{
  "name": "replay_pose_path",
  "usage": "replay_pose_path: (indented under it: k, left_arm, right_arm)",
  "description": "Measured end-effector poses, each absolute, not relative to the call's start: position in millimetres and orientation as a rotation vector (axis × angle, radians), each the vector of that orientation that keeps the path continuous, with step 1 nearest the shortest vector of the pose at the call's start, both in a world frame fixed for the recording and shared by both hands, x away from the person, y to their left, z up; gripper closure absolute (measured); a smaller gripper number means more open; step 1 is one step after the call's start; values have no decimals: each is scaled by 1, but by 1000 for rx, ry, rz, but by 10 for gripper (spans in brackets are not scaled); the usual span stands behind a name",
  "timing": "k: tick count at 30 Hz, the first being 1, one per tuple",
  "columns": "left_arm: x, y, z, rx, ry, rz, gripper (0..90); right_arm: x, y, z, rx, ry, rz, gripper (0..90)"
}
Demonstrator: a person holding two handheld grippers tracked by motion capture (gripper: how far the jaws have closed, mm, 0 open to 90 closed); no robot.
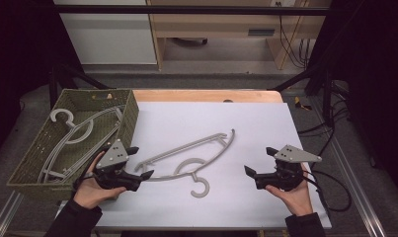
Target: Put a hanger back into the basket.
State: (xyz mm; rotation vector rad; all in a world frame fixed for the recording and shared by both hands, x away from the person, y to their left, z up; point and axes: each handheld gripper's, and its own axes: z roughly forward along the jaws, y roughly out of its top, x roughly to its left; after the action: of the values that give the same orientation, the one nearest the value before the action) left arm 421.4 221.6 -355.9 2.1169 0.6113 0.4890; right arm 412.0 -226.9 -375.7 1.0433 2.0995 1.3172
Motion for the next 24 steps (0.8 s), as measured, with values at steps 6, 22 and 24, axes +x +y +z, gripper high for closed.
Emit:
replay_pose_path:
  k: [6, 22, 24]
  left_arm:
    - [424, 207, -365, 2153, 590, 456, 158]
    - [445, 174, -406, 2372, 542, 357, 294]
    - [449, 170, -410, 2401, 538, 339, 330]
  right_arm:
    - [412, -227, -377, 1042, 2105, 1316, 54]
    - [412, -224, -381, 1032, 2134, 1304, 56]
    - [413, -223, -382, 1035, 2132, 1306, 57]
